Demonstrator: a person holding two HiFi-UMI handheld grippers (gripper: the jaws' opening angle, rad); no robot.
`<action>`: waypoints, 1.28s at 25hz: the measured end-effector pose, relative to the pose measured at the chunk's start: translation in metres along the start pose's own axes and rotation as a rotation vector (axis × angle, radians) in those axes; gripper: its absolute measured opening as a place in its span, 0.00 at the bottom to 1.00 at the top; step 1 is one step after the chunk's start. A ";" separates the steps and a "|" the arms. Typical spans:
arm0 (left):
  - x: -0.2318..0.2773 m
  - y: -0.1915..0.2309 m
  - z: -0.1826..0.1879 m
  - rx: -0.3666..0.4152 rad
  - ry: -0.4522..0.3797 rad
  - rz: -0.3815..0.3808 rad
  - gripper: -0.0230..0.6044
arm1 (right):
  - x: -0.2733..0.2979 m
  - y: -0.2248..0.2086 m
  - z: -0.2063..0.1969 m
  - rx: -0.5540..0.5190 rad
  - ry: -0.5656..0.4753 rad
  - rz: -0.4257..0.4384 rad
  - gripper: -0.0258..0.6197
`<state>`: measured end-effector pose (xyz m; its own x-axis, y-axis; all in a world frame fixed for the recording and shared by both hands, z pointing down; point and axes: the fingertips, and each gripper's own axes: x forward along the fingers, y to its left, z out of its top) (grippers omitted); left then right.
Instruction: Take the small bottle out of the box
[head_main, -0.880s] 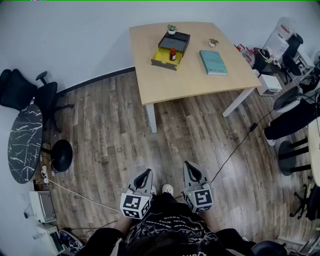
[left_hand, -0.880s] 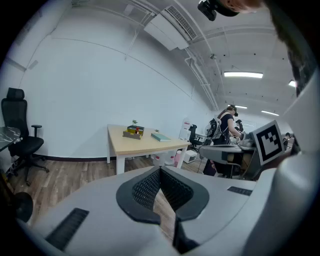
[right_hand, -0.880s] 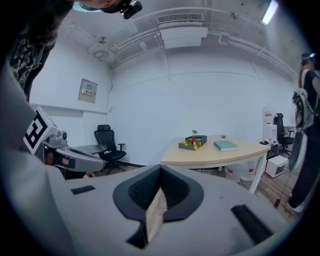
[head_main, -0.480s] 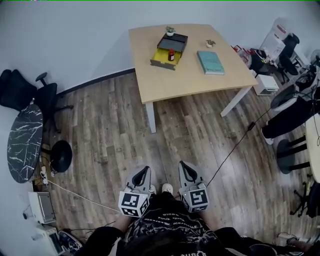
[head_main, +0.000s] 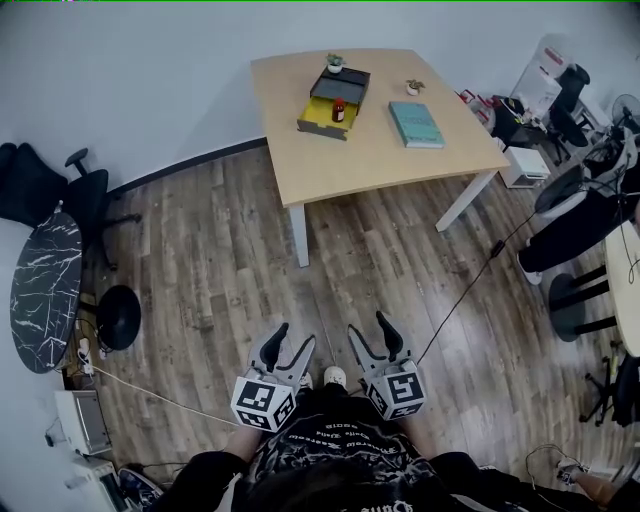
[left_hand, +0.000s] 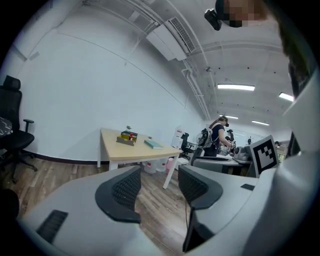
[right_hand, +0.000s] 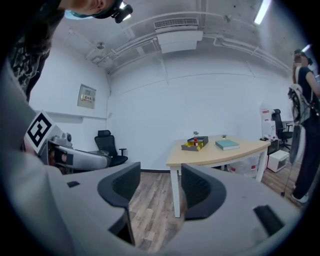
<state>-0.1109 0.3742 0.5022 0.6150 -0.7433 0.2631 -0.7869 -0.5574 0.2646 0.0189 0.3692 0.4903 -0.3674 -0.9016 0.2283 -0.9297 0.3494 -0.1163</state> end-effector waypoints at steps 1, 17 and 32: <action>0.001 0.002 -0.001 -0.006 0.010 -0.015 0.43 | 0.001 0.002 0.000 -0.005 0.006 0.000 0.46; -0.005 0.048 0.005 -0.046 -0.016 -0.089 0.44 | 0.023 0.029 -0.005 -0.022 -0.009 -0.075 0.46; 0.105 0.062 0.028 -0.010 0.006 -0.008 0.44 | 0.131 -0.057 0.014 -0.029 0.010 0.041 0.46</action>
<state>-0.0962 0.2511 0.5204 0.6217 -0.7365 0.2665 -0.7814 -0.5599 0.2756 0.0241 0.2277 0.5134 -0.4050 -0.8839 0.2341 -0.9143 0.3930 -0.0981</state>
